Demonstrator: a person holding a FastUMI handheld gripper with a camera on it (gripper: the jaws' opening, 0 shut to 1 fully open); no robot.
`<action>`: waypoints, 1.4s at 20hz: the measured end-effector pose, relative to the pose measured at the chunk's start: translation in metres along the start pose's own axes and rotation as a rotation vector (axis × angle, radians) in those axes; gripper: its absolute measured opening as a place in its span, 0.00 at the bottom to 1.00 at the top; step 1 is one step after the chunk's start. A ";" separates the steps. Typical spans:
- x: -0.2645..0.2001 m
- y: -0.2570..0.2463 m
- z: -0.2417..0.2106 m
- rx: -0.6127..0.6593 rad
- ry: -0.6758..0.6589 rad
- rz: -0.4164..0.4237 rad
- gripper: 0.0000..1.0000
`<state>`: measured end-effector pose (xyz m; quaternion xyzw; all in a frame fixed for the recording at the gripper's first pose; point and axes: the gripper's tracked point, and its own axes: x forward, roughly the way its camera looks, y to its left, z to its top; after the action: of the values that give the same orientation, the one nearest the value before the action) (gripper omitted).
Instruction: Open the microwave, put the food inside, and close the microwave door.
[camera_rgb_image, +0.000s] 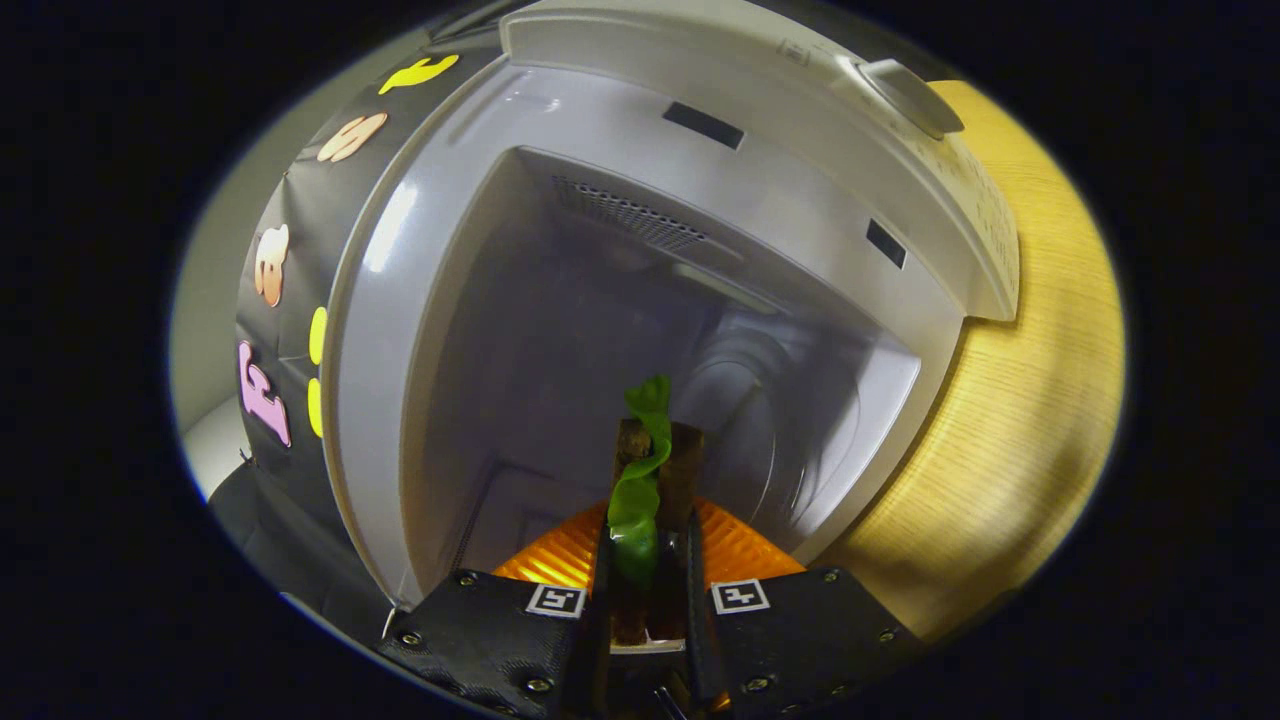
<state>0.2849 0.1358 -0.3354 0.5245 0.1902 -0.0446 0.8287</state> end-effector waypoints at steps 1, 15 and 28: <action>0.004 -0.002 0.001 0.001 -0.012 -0.006 0.31; -0.002 -0.004 -0.002 -0.012 -0.009 -0.038 0.97; -0.076 0.035 0.029 -0.140 -0.029 0.000 0.97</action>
<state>0.2320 0.1156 -0.2672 0.4645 0.1808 -0.0385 0.8661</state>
